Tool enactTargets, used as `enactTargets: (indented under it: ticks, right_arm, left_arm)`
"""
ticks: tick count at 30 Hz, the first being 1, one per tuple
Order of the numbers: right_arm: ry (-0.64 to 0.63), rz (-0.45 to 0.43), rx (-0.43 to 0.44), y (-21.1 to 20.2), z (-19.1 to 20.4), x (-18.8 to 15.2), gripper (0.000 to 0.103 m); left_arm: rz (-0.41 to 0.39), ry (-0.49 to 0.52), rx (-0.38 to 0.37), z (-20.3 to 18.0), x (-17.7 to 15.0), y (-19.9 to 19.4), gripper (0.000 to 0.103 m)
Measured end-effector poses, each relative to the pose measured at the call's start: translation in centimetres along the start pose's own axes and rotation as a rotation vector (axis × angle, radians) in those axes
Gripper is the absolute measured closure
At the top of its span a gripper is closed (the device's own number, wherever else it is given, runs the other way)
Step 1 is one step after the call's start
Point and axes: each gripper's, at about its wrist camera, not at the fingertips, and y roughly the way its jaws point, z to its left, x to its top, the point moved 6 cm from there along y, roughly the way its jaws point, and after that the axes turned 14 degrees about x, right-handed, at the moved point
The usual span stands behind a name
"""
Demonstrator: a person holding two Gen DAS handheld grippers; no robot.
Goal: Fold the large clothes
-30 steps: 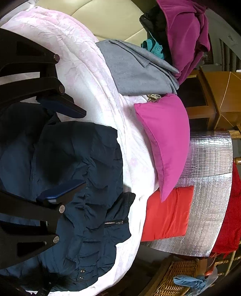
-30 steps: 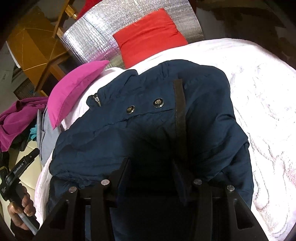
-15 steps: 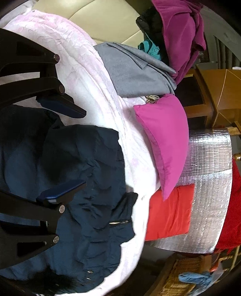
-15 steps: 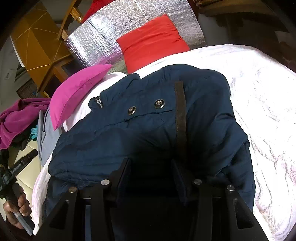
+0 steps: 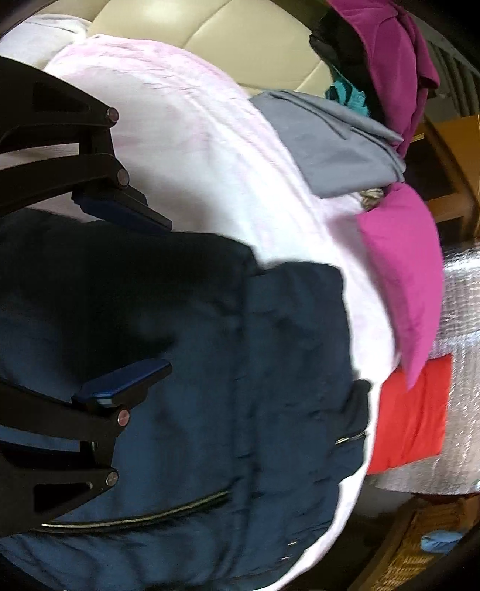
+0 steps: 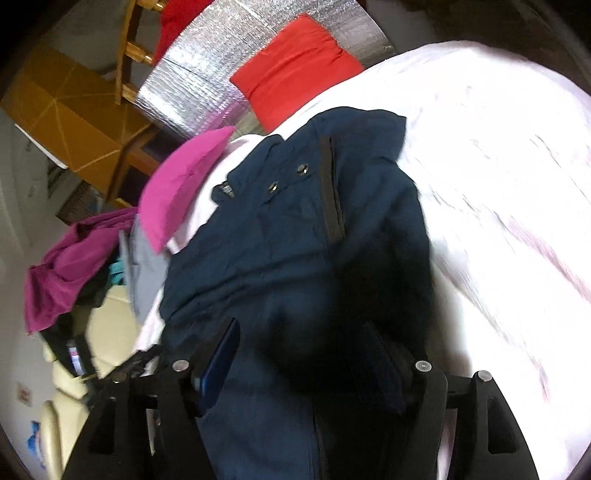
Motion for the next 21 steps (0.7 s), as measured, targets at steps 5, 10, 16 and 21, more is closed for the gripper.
enactTargets:
  ticks: [5,10,16,21]
  right_arm:
    - [0.009,0.039,0.003,-2.6,-0.7,-2.7,0.030]
    - [0.069,0.071,0.040,-4.2,-2.4,-5.2,0.030]
    - [0.054,0.088,0.076,-6.4,-1.9,-7.5,0.030]
    - [0.033,0.099,0.064,-8.1,-1.9,-7.7,0.030]
  left_arm:
    - [0.004,0.062,0.032,-0.7,-2.8,-1.1,0.033]
    - [0.030,0.060,0.036,-0.4,-5.0,-1.7,0.032]
    - [0.045,0.064,0.014,0.0,-7.2,-3.6,0.032]
    - [0.042,0.031,-0.007,2.7,-7.2,-5.6,0.032]
